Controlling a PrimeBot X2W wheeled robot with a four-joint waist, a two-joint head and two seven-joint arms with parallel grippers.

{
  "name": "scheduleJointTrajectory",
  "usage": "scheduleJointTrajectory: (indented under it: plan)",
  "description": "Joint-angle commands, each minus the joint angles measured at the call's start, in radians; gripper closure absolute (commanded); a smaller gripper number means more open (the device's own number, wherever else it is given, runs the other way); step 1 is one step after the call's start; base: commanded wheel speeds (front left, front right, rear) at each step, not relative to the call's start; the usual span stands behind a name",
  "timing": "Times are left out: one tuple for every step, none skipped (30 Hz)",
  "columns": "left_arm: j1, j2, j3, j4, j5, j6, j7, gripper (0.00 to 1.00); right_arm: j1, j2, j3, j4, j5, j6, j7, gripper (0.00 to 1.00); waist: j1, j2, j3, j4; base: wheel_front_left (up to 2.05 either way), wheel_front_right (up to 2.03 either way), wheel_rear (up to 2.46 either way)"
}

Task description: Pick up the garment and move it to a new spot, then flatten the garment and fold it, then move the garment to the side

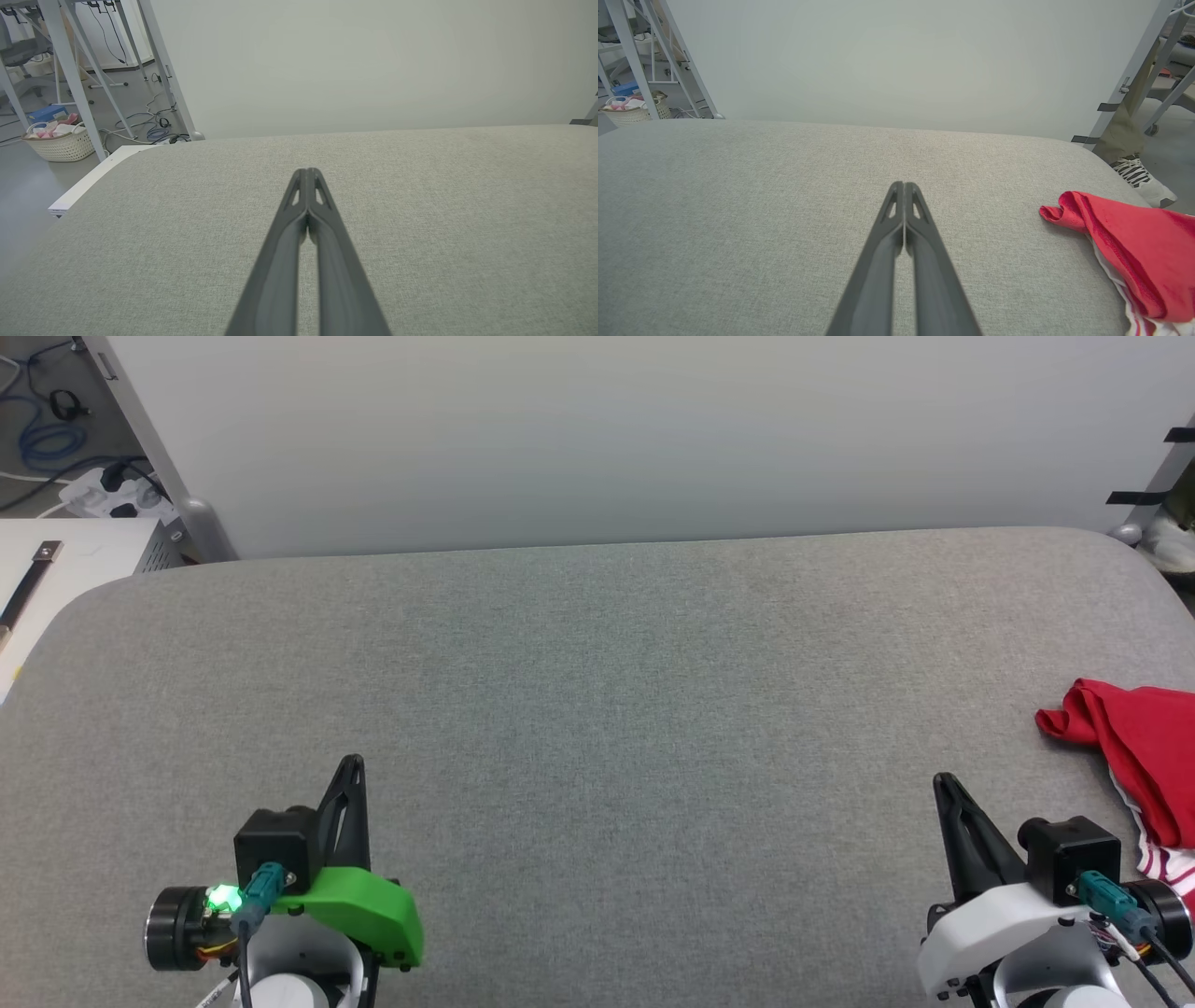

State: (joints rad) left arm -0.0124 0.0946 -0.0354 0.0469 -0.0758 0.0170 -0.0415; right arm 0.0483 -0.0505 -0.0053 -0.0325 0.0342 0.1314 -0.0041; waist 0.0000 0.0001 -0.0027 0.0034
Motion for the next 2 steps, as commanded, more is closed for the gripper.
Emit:
scheduleJointTrajectory:
  plan:
    - [0.01,-0.01,0.007,-0.012,0.018,-0.007,0.007,1.0,-0.024,0.0,0.001,0.007,-0.01,-0.001,0.002,1.0,0.0,-0.0001,0.0,0.0,0.0,0.0,0.0]
    - [0.011,-0.011,0.008,-0.013,0.021,-0.007,0.009,1.0,-0.025,0.0,0.001,0.008,-0.011,-0.001,0.002,1.0,0.0,-0.0001,0.0,0.0,0.0,0.0,0.0]
